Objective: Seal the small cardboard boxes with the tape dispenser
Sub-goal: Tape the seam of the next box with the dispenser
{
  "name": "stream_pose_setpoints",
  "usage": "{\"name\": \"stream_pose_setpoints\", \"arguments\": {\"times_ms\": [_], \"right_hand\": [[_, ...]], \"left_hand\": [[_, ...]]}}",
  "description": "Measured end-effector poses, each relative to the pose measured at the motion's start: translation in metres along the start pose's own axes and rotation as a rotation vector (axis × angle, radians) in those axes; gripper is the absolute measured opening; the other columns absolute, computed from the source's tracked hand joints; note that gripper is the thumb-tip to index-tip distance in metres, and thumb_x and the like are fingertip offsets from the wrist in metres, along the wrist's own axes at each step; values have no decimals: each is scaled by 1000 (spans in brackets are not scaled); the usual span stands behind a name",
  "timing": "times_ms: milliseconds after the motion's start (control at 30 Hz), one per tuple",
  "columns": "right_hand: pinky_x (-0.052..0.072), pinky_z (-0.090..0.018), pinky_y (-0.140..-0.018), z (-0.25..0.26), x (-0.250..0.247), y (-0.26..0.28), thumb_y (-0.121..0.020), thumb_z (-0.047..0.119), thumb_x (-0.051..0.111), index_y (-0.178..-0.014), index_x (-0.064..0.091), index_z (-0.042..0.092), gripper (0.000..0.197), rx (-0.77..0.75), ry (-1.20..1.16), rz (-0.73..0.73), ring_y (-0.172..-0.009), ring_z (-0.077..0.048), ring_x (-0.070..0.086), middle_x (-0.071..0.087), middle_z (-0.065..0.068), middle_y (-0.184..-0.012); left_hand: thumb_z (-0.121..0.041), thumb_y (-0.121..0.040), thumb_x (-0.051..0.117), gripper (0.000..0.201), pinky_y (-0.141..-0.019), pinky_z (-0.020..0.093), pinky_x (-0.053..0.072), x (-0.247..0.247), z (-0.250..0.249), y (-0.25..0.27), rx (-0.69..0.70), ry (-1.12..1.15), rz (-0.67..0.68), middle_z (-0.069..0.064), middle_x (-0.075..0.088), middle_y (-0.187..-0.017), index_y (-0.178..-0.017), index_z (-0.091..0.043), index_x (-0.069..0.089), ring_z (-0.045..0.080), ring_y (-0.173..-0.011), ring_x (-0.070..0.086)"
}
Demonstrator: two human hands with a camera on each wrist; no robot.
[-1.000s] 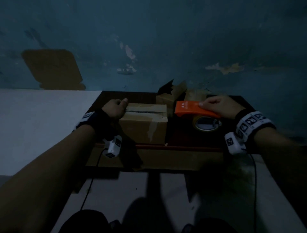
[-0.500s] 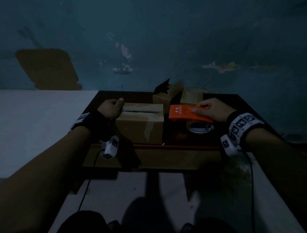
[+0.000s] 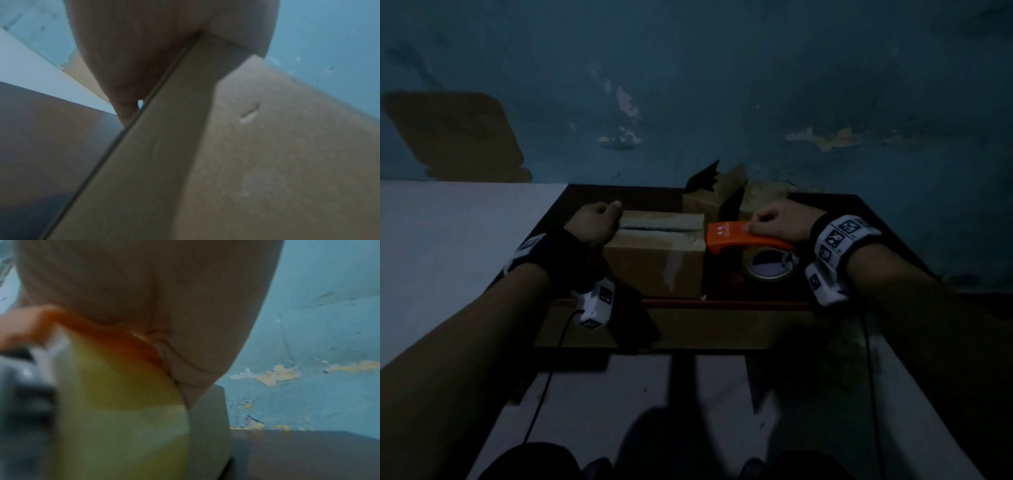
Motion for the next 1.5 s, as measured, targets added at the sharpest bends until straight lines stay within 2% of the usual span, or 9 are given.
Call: {"name": "stream_pose_setpoints", "arguments": {"times_ms": [167, 300, 400, 500, 667, 1000, 1133, 1333, 1500], "right_hand": [[49, -31, -80, 8, 2, -5, -84, 64, 56, -91, 67, 26, 40, 29, 3, 44, -82, -13, 63, 67, 3, -89], [50, -28, -84, 9, 4, -4, -82, 64, 57, -108, 64, 40, 37, 28, -27, 87, -91, -9, 63, 66, 7, -105], [47, -22, -71, 12, 6, 0, -84, 59, 58, -110, 66, 37, 34, 28, -49, 84, -85, -7, 63, 67, 9, -99], [51, -25, -76, 13, 2, 1, -81, 59, 63, -106, 70, 38, 34, 24, -75, 41, -85, -7, 66, 70, 11, -96], [44, -26, -71, 22, 8, -3, -78, 52, 71, -98, 73, 33, 27, -76, 383, 26, -81, -7, 57, 66, 13, -91], [50, -31, -82, -13, 8, 14, -78, 51, 72, -90, 74, 35, 21, 43, -12, -58, -91, -9, 61, 68, 13, -93], [46, -31, -82, -5, 3, 24, -79, 50, 71, -88, 73, 36, 16, 34, -265, -222, -92, -8, 60, 66, 14, -94], [42, -31, -83, 6, 13, 25, -86, 48, 63, -102, 65, 42, 17, 26, -120, -255, -101, -11, 56, 60, 11, -110], [51, -35, -89, 8, 38, 35, -83, 38, 68, -126, 51, 43, 47, 17, 7, -149, -105, -14, 55, 55, 3, -128]], "left_hand": [[-43, -102, 34, 54, -80, 34, 39, 0, -1, -1, 9, -9, -22, 23, 61, -101, -105, 3, 62, 31, -92, 57], [-41, -103, 32, 53, -77, 32, 36, 1, -5, -1, 9, -78, -13, 24, 59, -104, -108, 4, 60, 29, -91, 54], [-40, -103, 32, 53, -75, 32, 35, 2, -5, 0, -1, -77, -23, 26, 59, -104, -106, 4, 60, 29, -89, 54], [-41, -103, 33, 53, -72, 30, 34, 2, -4, -1, -8, -64, -15, 23, 59, -99, -103, 4, 61, 27, -84, 52], [-42, -103, 33, 52, -74, 30, 34, 2, -4, 0, -12, -59, -29, 20, 58, -99, -106, 1, 62, 28, -89, 53], [-43, -103, 32, 51, -77, 35, 39, 1, -4, -2, -21, -62, -17, 20, 61, -99, -103, -2, 62, 30, -87, 56], [-44, -102, 32, 52, -76, 34, 40, 1, -3, -1, -33, -45, -10, 19, 61, -99, -104, -3, 62, 30, -88, 57], [-44, -103, 32, 54, -76, 32, 38, 0, -5, 3, -50, -26, -8, 20, 61, -98, -104, 0, 62, 30, -89, 56], [-46, -102, 31, 51, -76, 32, 38, -2, -6, 6, -64, -14, -14, 17, 61, -97, -100, -6, 62, 27, -85, 56]]}}
Point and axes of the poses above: each hand's wrist, its own y-axis away from the middle knuckle, its own x-axis out of the palm, z = x × y, the point moved 2 cm from there along -y, towards the middle knuckle
